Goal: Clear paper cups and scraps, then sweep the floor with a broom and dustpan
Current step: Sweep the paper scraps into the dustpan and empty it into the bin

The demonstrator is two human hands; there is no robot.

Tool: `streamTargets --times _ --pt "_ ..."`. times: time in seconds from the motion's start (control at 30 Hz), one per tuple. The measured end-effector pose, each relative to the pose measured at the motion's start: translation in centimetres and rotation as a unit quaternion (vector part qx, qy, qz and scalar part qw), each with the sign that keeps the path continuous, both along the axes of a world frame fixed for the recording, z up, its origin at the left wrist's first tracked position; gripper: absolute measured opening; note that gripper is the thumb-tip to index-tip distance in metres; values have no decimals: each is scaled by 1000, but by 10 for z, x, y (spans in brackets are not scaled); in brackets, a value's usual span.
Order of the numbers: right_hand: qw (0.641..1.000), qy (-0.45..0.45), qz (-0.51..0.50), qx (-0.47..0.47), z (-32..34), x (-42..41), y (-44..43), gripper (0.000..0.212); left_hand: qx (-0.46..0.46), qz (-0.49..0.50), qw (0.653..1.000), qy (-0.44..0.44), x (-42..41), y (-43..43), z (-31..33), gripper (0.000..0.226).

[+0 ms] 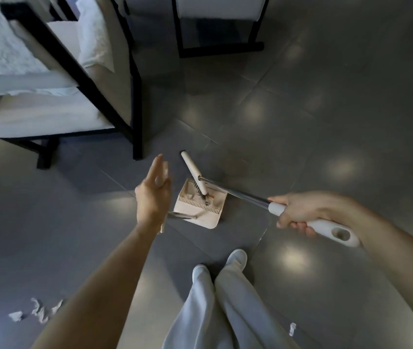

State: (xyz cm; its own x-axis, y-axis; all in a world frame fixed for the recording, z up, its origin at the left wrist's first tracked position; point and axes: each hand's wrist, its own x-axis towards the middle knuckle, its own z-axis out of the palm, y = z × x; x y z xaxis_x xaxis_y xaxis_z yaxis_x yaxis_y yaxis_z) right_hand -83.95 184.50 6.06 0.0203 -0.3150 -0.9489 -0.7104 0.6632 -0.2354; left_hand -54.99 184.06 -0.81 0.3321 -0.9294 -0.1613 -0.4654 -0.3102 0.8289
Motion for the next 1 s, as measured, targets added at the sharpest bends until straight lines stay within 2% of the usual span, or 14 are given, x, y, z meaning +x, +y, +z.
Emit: streamTargets --times 0.23,0.43,0.53,0.8,1.0 --pt "997 -19 78 -14 4 48 -12 73 -3 111 994 -23 40 49 11 45" --pt "983 -62 172 8 -2 89 -24 72 -25 250 968 4 54 107 15 48" --pt "968 -75 236 24 -7 107 -30 72 -28 299 954 -15 49 140 15 51" --pt "897 -87 431 42 -1 192 -16 70 -31 511 855 -78 20 258 19 50" --pt "837 -87 539 35 5 286 30 67 -6 635 771 -52 31 343 10 50"
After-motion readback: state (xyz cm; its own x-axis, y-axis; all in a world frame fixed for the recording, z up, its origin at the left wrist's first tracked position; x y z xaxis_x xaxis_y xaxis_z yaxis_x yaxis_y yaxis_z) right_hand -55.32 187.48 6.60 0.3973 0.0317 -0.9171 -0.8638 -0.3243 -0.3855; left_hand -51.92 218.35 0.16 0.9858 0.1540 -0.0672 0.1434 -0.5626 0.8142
